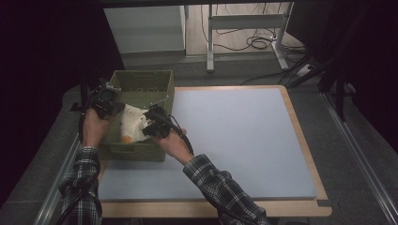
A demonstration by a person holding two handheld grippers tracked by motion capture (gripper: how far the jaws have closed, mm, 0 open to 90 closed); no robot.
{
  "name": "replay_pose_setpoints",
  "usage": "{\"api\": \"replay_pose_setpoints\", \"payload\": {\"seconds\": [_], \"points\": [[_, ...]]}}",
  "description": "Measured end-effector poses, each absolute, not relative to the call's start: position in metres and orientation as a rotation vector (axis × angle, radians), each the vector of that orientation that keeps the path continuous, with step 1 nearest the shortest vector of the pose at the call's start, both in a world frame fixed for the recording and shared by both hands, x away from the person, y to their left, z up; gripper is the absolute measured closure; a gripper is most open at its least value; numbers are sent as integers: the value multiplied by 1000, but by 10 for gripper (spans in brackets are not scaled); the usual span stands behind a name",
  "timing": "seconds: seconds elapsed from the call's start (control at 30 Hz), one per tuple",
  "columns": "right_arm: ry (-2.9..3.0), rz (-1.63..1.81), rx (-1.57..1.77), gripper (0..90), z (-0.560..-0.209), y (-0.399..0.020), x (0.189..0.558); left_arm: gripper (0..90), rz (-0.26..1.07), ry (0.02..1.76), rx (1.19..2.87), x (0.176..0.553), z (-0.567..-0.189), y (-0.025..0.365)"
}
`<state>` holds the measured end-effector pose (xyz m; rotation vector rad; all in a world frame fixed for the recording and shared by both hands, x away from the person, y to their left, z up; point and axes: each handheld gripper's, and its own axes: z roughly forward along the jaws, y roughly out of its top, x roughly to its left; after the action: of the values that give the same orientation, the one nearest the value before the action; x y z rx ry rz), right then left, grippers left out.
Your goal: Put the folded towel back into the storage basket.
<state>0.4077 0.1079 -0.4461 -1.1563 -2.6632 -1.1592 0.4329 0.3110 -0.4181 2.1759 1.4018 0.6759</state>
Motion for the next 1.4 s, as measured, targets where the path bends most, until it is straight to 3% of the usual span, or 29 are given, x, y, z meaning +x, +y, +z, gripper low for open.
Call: {"api": "replay_pose_setpoints", "payload": {"seconds": [0.07,0.2,0.9,1.4], "points": [[-2667,-1149,-1154,717,-449,109,408,830,663,1401,2171,435,-423,309],[-2680,-1178,-1137,615,-446,109,408,665,649,1404,2140,436,-426,309],[-2806,-1338,-982,404,-412,64,406,363,467,1418,2128,442,-434,290],[-2865,-1301,-923,274,-419,27,406,207,351,1430,2198,446,-441,276]]}}
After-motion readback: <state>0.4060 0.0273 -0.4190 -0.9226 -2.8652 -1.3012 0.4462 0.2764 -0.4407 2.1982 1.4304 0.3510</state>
